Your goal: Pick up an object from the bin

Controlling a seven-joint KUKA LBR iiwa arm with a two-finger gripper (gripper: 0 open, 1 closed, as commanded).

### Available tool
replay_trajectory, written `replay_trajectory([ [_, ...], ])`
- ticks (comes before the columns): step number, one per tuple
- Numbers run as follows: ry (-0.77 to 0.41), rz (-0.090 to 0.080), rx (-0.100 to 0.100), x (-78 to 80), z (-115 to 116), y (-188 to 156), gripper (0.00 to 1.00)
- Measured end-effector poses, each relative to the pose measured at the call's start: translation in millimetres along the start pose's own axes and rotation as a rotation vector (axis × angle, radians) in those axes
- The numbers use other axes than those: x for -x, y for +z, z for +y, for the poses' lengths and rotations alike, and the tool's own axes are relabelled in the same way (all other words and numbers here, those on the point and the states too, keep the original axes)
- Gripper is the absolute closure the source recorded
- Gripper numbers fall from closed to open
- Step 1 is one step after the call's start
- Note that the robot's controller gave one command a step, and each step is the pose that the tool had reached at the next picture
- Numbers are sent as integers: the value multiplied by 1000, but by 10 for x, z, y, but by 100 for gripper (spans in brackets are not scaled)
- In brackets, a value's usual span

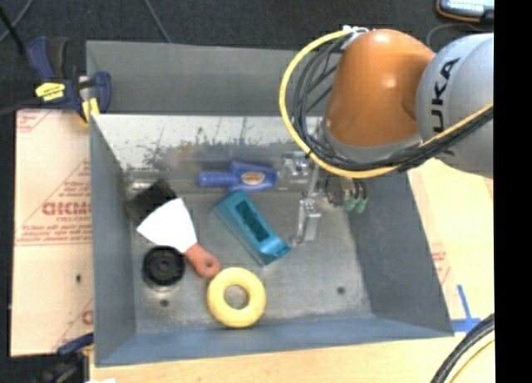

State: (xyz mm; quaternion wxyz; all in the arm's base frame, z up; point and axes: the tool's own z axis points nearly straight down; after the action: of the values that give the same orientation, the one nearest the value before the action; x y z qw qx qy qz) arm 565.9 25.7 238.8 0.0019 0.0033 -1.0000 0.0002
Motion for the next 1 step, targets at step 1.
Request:
replay_trajectory([
  [1,0,-8,1,10,1,-47,0],
])
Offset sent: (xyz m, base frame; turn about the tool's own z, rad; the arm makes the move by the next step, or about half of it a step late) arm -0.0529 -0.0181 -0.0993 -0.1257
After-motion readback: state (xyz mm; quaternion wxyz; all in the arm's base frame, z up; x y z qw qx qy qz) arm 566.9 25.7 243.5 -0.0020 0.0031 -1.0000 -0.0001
